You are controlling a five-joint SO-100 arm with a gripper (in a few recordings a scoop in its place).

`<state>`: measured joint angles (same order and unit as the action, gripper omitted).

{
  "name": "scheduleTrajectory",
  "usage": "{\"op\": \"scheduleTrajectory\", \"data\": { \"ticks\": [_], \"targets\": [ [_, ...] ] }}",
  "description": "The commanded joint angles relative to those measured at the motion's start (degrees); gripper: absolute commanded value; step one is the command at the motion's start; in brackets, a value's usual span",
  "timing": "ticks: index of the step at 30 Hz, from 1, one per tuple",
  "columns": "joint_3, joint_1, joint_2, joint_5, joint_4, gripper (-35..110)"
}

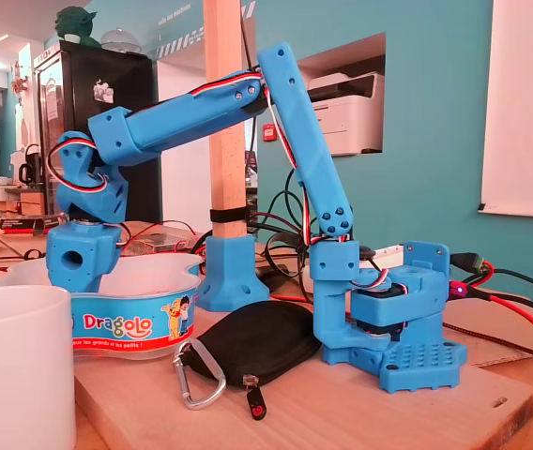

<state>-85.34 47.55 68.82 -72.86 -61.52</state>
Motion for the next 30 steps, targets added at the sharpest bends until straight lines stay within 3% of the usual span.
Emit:
{"op": "scheduleTrajectory", "data": {
  "ticks": [1,6,30],
  "targets": [
    [-0.26,0.97,2.02,-0.18,-0.44,3],
    [-2.02,1.05,2.02,-0.18,-0.44,-3],
    [-1.76,1.05,13.45,1.05,-0.62,-3]
  ]
}}
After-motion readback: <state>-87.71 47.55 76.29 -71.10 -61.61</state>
